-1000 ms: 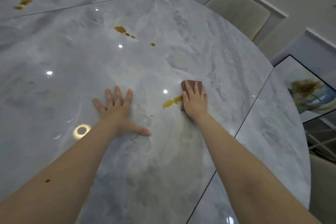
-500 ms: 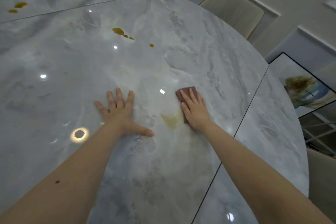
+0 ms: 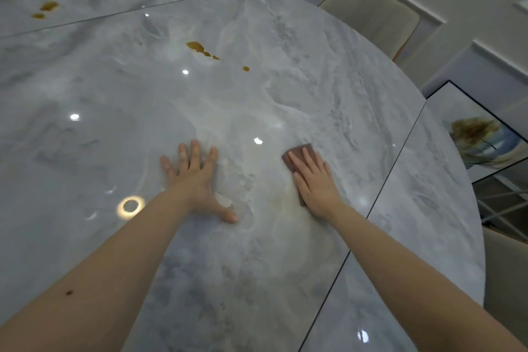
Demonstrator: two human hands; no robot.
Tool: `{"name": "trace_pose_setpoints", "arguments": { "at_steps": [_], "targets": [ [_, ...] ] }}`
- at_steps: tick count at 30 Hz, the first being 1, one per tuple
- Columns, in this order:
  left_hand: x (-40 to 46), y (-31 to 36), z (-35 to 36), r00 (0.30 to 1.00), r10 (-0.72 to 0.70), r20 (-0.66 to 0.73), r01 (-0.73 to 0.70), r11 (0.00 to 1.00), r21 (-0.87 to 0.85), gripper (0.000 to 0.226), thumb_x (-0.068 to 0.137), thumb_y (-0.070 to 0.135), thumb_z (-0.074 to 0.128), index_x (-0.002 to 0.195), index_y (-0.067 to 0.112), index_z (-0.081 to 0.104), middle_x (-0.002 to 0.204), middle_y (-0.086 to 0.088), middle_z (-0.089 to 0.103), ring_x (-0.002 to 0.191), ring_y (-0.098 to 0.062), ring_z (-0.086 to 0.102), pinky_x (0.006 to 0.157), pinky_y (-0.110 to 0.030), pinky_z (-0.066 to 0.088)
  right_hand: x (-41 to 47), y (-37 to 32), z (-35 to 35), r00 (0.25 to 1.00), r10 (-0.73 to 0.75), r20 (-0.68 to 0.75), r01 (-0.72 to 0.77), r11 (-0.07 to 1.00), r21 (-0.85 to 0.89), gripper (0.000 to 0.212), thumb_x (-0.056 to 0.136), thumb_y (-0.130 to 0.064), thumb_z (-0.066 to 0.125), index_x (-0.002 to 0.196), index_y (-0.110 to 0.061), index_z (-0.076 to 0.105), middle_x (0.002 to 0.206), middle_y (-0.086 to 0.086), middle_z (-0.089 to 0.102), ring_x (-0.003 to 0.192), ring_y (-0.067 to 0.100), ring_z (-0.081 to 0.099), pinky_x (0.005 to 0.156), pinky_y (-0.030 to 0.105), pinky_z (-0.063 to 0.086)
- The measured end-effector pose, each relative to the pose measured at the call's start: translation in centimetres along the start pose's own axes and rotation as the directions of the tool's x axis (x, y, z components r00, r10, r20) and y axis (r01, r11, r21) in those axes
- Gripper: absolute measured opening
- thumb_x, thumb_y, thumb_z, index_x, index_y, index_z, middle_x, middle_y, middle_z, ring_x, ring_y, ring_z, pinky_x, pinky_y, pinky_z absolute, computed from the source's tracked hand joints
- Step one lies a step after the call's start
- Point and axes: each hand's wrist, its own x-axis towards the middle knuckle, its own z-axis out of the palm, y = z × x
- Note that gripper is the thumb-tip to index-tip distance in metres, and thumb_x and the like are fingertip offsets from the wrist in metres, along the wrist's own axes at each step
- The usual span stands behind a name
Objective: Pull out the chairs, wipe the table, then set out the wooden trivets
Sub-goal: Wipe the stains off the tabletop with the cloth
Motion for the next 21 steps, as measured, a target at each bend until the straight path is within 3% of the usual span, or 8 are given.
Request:
{"name": "trace_pose_setpoints", "arguments": {
  "at_steps": [3,6,10,12,14,17,19,21],
  "targets": [
    [-1.3,-0.1,0.7,1.000,0.023,0.011,-0.023,1.000,0.002,0.157,0.035,0.080,0.073,0.147,0.027,-0.024,0.148,-0.014,-0.038,0.135,-0.037,-0.037,0.106,-0.061,-0.020,1.5,-4.3,1.0,0.994,0.092,-0.054,-0.093,0.996,-0.015,0.050,0.100,-0.042,0.020,0.149,-0.039,0.019,0.161,0.002,0.010,0.148,0.028,0.004,0.117,0.042,0.000],
    [-2.2,-0.3,1.0,1.000,0.017,0.027,-0.016,1.000,-0.019,0.157,0.035,0.078,0.074,0.147,0.028,-0.024,0.148,-0.012,-0.039,0.135,-0.036,-0.037,0.108,-0.061,-0.019,-0.5,-8.3,2.0,0.995,-0.094,-0.016,0.094,0.996,-0.002,0.063,0.089,-0.052,0.007,0.149,-0.039,0.022,0.160,0.001,0.012,0.148,0.026,0.003,0.117,0.041,0.001],
    [-3.2,0.3,1.6,0.999,0.030,0.043,-0.027,0.997,-0.067,0.158,0.034,0.077,0.076,0.147,0.027,-0.024,0.147,-0.015,-0.039,0.134,-0.036,-0.038,0.108,-0.061,-0.019,-6.3,-6.3,1.8,0.942,-0.318,0.105,0.319,0.948,0.008,0.052,0.096,-0.049,0.013,0.148,-0.046,0.013,0.161,-0.007,0.003,0.147,0.017,-0.009,0.118,0.034,-0.008],
    [-3.6,0.9,2.3,0.999,0.038,0.032,-0.036,0.997,-0.062,0.159,0.034,0.075,0.077,0.146,0.026,-0.025,0.146,-0.018,-0.040,0.132,-0.036,-0.040,0.107,-0.061,-0.020,-7.0,-3.3,1.3,0.970,-0.233,0.063,0.236,0.971,-0.036,0.050,0.097,-0.050,0.011,0.147,-0.047,0.009,0.160,-0.009,0.001,0.148,0.016,-0.007,0.120,0.040,-0.003],
    [-3.8,1.2,2.9,0.999,0.048,0.018,-0.047,0.997,-0.054,0.158,0.037,0.075,0.077,0.145,0.025,-0.027,0.145,-0.019,-0.042,0.130,-0.036,-0.044,0.106,-0.061,-0.021,-5.7,-1.3,0.9,0.999,-0.036,-0.013,0.036,0.999,-0.024,0.048,0.101,-0.045,0.017,0.148,-0.043,0.013,0.161,-0.006,0.003,0.148,0.017,-0.005,0.120,0.043,-0.001],
    [-3.7,1.2,3.1,0.998,0.053,0.019,-0.052,0.998,-0.043,0.158,0.038,0.077,0.075,0.144,0.024,-0.030,0.143,-0.019,-0.044,0.128,-0.035,-0.046,0.105,-0.061,-0.022,-2.9,-2.7,1.4,0.982,0.166,-0.087,-0.168,0.986,-0.011,0.047,0.103,-0.036,0.026,0.150,-0.038,0.018,0.161,0.000,0.009,0.148,0.023,0.000,0.119,0.042,-0.001],
    [-3.6,1.2,3.0,0.999,0.044,0.025,-0.043,0.998,-0.046,0.159,0.036,0.077,0.075,0.144,0.025,-0.030,0.143,-0.018,-0.044,0.129,-0.035,-0.045,0.105,-0.060,-0.022,-2.1,-5.5,2.1,0.987,0.135,-0.090,-0.135,0.991,0.000,0.050,0.100,-0.041,0.022,0.150,-0.037,0.020,0.161,0.002,0.011,0.148,0.025,0.000,0.119,0.046,0.001],
    [-3.6,1.3,2.9,0.999,0.030,0.034,-0.029,0.999,-0.039,0.160,0.035,0.078,0.075,0.144,0.026,-0.030,0.144,-0.018,-0.043,0.130,-0.034,-0.044,0.106,-0.060,-0.021,-3.6,-8.1,2.9,0.998,-0.026,-0.065,0.027,1.000,0.005,0.056,0.095,-0.048,0.014,0.149,-0.038,0.021,0.160,0.001,0.012,0.148,0.025,0.000,0.118,0.043,-0.001]
  ]
}}
